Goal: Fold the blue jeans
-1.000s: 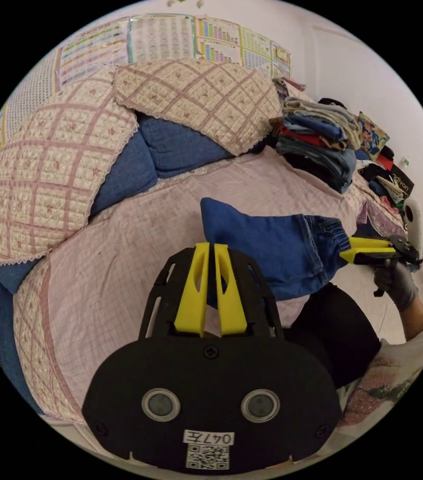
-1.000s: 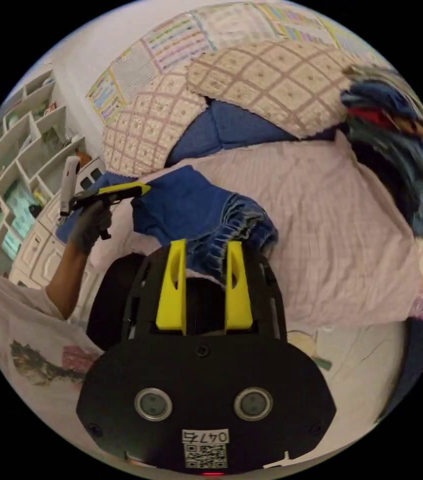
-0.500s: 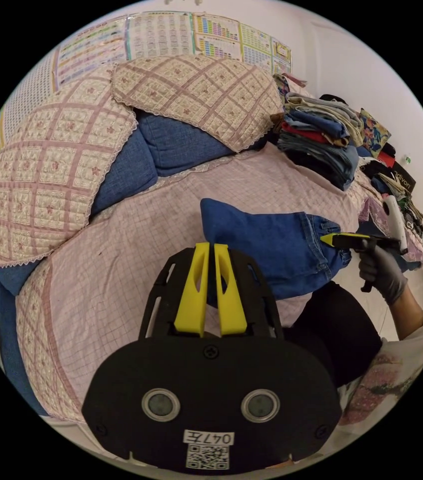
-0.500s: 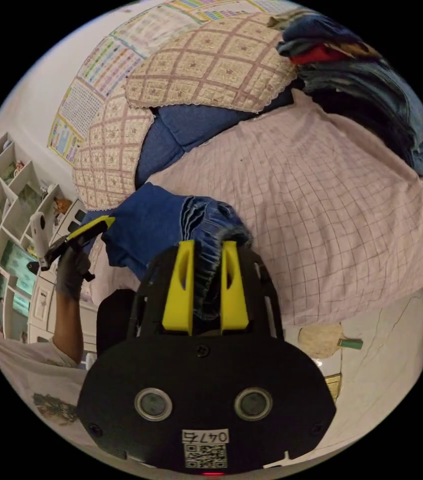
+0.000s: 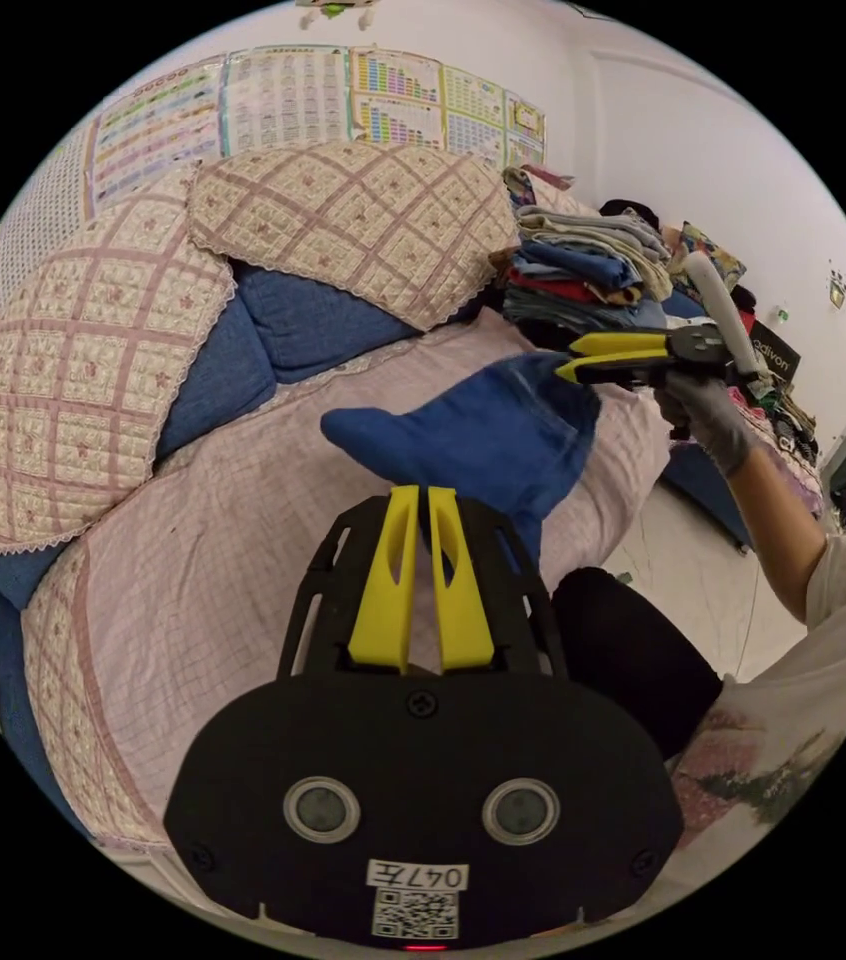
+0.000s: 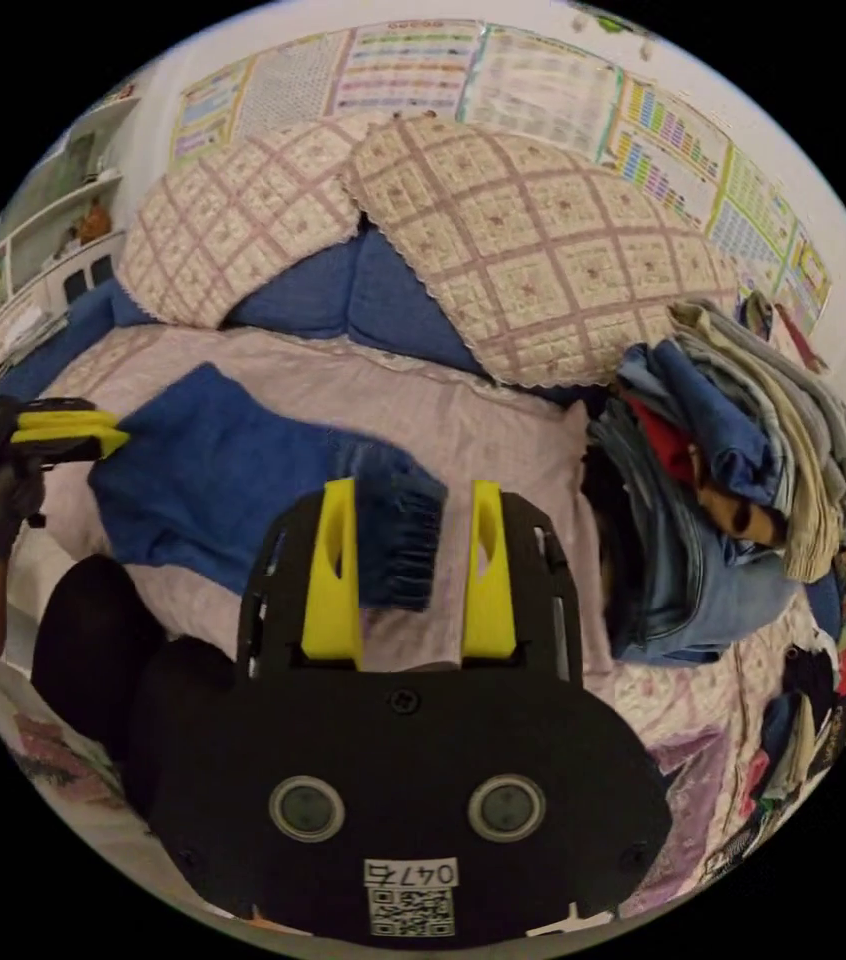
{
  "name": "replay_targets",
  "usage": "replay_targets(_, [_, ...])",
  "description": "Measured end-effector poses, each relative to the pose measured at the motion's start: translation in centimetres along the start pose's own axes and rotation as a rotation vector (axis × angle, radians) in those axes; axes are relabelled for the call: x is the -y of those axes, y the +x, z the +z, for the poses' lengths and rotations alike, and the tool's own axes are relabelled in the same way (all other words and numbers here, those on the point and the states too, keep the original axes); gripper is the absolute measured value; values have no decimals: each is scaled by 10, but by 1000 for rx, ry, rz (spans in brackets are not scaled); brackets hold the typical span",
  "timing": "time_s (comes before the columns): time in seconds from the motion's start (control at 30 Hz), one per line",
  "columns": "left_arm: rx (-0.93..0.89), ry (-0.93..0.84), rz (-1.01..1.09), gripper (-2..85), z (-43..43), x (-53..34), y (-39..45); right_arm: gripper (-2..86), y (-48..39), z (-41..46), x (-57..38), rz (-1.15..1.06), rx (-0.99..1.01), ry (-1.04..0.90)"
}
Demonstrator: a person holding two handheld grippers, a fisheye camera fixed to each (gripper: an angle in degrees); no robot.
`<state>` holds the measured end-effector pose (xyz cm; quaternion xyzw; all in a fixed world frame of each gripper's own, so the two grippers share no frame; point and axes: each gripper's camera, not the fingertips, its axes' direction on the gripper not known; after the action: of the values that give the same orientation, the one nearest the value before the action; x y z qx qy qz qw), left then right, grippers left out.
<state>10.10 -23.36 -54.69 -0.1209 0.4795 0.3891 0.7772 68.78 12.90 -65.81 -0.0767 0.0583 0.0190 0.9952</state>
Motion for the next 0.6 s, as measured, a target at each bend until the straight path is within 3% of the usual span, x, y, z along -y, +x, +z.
replay_targets(0.13, [-39,-20,-49,-9,-5,6,-11,174,-85,-19,-5,-200,220,57])
replay_targets(0.2, [-58,-28,-55,-9,-12,11,-11,205,-149,-3,-9,-340,174,2])
replay_targets(0.33, [-59,-49,-39,-8,-28,22,3,199,-201,-1,0,-364,58,77])
replay_targets(0.43, [-56,-46,-44,-5,-41,27,16,149,-224,-1,15,-411,-236,122])
replay_targets(0.5, [-31,-44,-46,0,-48,29,23,53,-216,-9,24,-423,-428,151])
replay_targets(0.6, [-102,91,-82,33,-79,30,28,6,-155,-51,46,-313,-267,158])
